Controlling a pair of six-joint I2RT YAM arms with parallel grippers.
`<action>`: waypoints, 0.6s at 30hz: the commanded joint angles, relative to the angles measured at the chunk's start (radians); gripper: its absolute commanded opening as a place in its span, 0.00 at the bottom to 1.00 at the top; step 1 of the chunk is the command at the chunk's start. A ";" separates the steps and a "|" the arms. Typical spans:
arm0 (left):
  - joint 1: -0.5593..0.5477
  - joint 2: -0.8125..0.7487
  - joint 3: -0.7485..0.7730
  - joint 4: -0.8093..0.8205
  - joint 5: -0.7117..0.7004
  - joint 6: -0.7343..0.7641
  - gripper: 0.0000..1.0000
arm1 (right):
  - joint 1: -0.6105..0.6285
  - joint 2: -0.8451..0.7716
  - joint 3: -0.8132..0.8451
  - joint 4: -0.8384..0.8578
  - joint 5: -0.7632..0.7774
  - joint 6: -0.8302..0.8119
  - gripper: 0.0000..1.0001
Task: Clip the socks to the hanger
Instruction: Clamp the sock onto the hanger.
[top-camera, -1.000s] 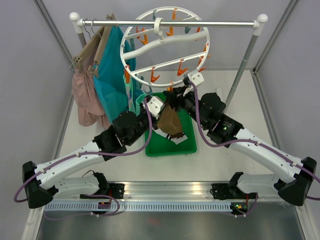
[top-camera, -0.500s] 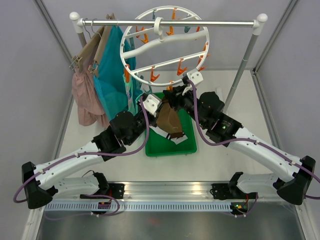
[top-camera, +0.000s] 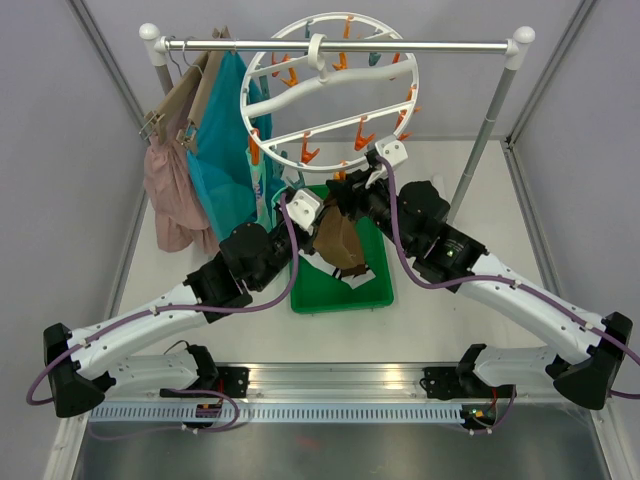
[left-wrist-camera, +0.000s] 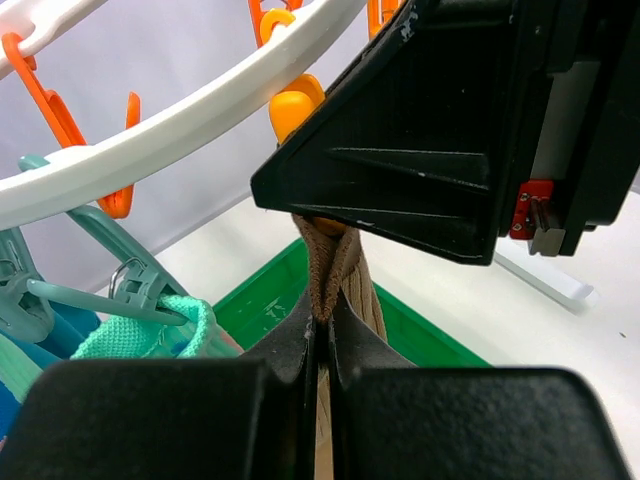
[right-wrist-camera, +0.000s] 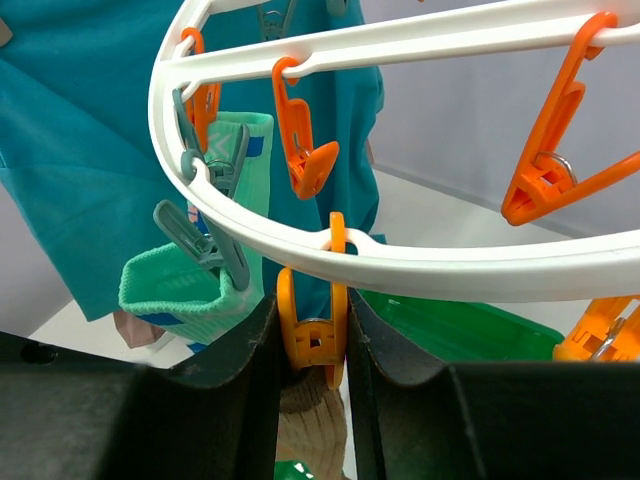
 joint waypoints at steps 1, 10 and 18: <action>-0.006 -0.019 0.049 0.019 -0.005 -0.007 0.02 | 0.003 0.005 0.067 -0.021 0.007 0.049 0.35; -0.006 -0.022 0.095 -0.041 -0.071 -0.044 0.02 | 0.003 -0.061 0.074 -0.073 -0.046 0.118 0.70; -0.008 -0.041 0.180 -0.196 -0.237 -0.108 0.02 | 0.003 -0.173 -0.045 -0.126 -0.012 0.144 0.75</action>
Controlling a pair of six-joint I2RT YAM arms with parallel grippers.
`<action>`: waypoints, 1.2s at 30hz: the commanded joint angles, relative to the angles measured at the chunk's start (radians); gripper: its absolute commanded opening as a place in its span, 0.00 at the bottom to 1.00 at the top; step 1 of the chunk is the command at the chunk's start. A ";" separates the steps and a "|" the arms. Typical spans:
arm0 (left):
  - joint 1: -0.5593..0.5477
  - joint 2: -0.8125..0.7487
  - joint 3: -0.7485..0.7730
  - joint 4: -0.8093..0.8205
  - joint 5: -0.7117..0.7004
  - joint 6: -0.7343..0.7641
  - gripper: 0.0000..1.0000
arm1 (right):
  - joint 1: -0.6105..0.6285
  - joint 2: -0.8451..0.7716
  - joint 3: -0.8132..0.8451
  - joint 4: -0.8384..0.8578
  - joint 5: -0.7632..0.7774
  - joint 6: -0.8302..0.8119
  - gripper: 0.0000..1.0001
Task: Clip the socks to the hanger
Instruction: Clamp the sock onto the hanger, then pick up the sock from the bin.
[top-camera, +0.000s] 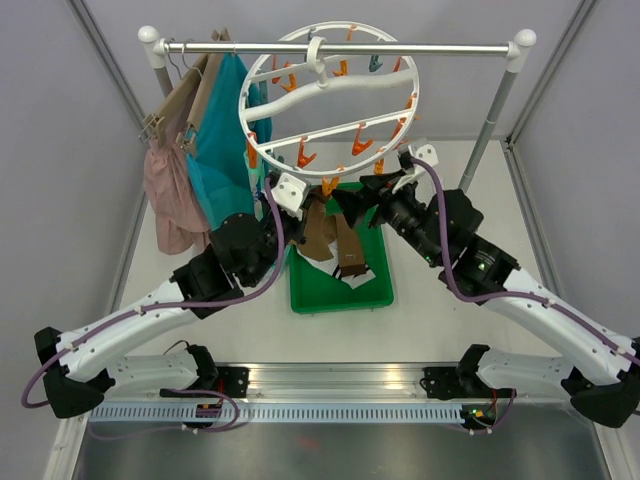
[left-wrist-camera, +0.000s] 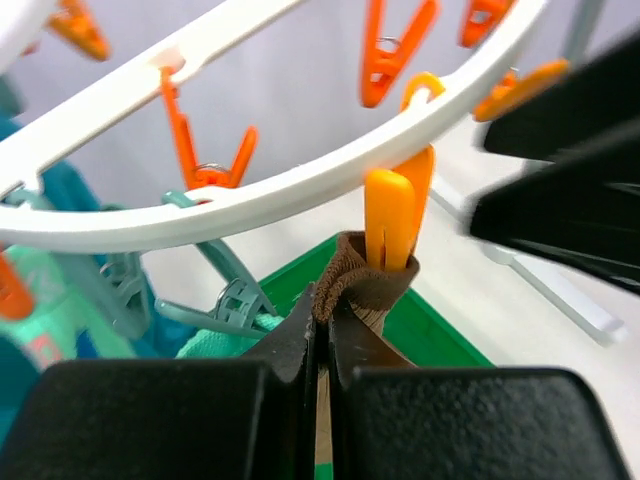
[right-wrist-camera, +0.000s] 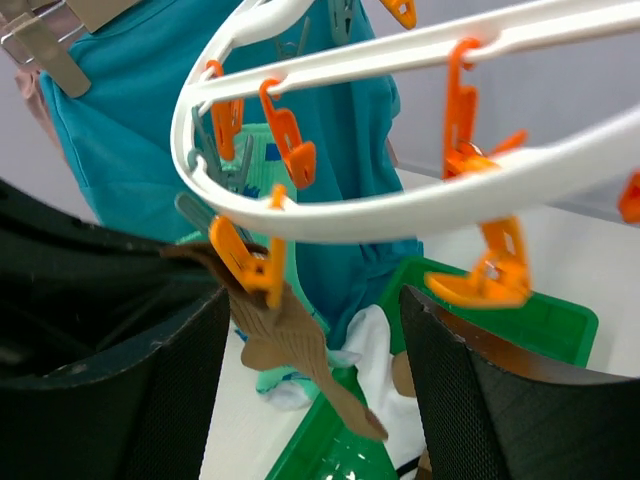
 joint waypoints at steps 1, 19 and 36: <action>-0.005 -0.039 0.071 -0.073 -0.153 -0.064 0.02 | 0.003 -0.074 -0.059 -0.033 0.026 0.031 0.75; -0.004 -0.063 0.188 -0.233 -0.501 -0.064 0.02 | 0.003 0.082 -0.320 -0.042 0.130 0.049 0.66; 0.048 -0.046 0.177 -0.339 -0.543 -0.176 0.03 | 0.003 0.473 -0.358 0.111 0.126 0.075 0.54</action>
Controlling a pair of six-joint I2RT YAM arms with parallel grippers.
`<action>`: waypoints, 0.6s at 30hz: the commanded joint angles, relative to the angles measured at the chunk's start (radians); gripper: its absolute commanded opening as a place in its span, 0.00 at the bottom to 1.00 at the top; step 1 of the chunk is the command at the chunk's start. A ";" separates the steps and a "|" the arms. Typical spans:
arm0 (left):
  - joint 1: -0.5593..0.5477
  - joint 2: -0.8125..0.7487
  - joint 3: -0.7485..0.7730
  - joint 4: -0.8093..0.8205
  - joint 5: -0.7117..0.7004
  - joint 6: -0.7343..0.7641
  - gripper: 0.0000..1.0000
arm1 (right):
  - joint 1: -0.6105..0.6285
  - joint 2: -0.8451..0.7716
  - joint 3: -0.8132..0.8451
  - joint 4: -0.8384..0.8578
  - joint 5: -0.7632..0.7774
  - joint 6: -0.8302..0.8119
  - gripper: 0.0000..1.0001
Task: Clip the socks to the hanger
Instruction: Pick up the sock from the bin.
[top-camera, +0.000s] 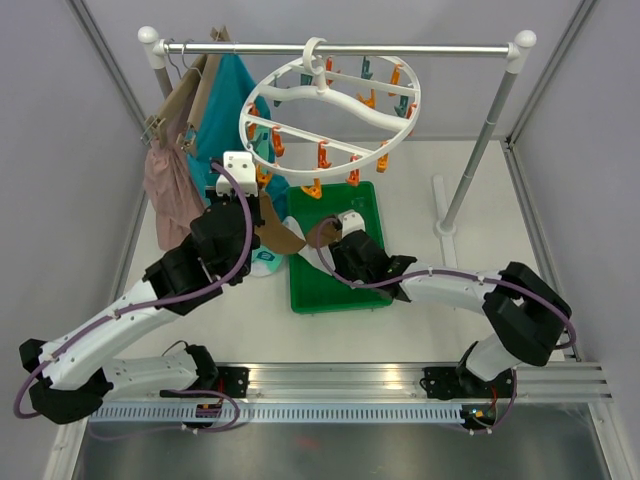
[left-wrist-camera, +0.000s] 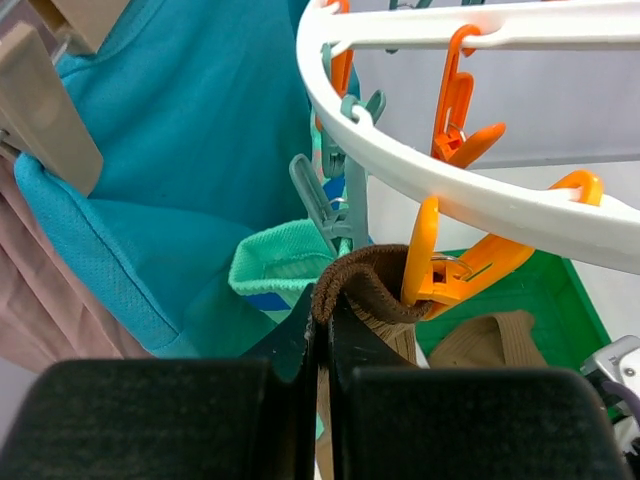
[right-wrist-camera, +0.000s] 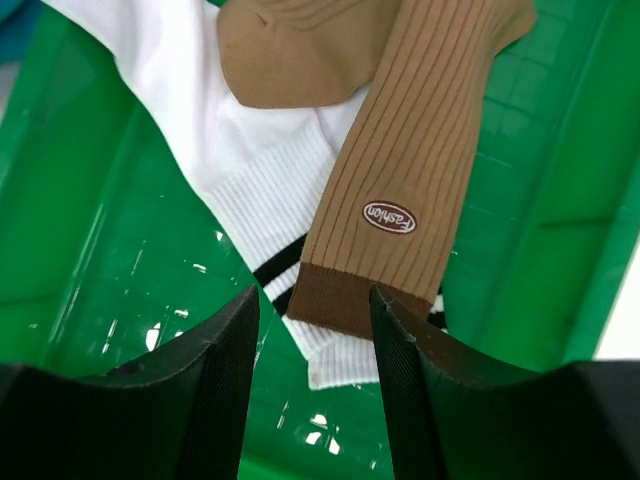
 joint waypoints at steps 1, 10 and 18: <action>0.027 -0.020 0.021 -0.066 0.034 -0.107 0.04 | 0.003 0.048 0.020 0.071 0.018 0.023 0.54; 0.063 -0.028 0.025 -0.132 0.168 -0.204 0.07 | 0.003 0.160 0.057 0.097 0.040 0.031 0.52; 0.063 -0.043 0.024 -0.126 0.214 -0.206 0.07 | 0.002 0.194 0.063 0.106 0.071 0.035 0.45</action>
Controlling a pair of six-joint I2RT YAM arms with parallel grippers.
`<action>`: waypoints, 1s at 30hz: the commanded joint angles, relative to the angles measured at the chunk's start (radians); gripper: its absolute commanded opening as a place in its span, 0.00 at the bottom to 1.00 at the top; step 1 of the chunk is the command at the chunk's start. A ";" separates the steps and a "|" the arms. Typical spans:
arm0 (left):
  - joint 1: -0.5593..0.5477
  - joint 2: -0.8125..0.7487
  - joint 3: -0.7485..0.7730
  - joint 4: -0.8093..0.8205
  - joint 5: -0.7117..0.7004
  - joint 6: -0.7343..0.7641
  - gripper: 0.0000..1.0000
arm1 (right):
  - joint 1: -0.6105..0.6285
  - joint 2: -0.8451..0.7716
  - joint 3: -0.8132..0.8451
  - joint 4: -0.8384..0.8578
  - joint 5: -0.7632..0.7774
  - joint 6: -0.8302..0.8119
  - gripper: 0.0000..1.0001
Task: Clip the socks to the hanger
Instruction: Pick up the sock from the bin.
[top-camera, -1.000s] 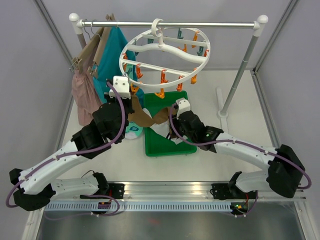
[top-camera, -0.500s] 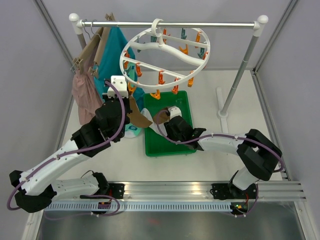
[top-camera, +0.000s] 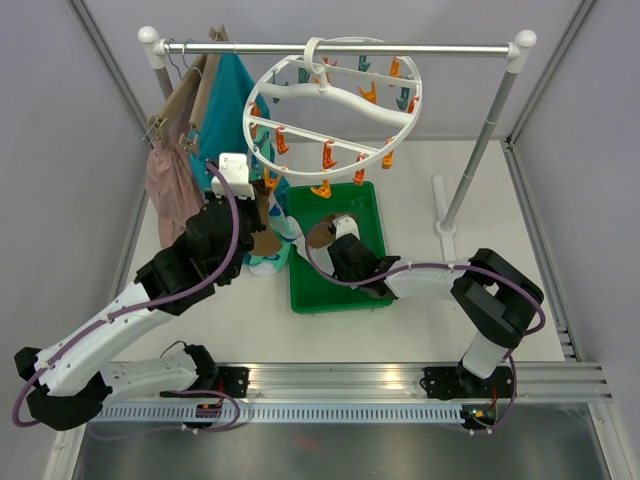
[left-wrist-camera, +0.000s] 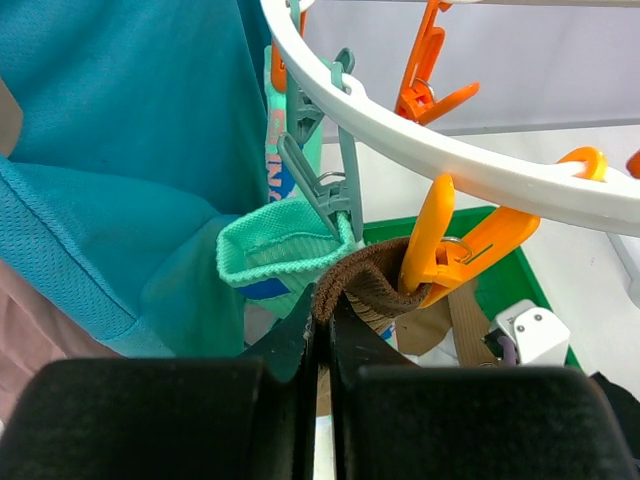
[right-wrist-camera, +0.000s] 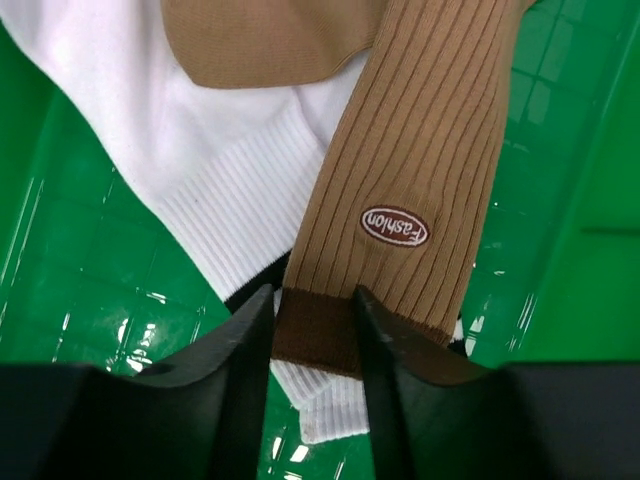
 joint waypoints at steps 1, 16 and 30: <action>0.005 -0.017 0.023 0.008 0.040 -0.035 0.07 | 0.002 0.021 0.039 0.043 0.031 0.018 0.42; 0.005 -0.034 0.014 0.026 0.098 -0.010 0.10 | 0.002 -0.037 0.045 -0.006 0.051 0.023 0.00; 0.005 -0.221 -0.122 0.203 0.563 0.102 0.34 | 0.002 -0.364 0.008 -0.125 -0.001 0.038 0.00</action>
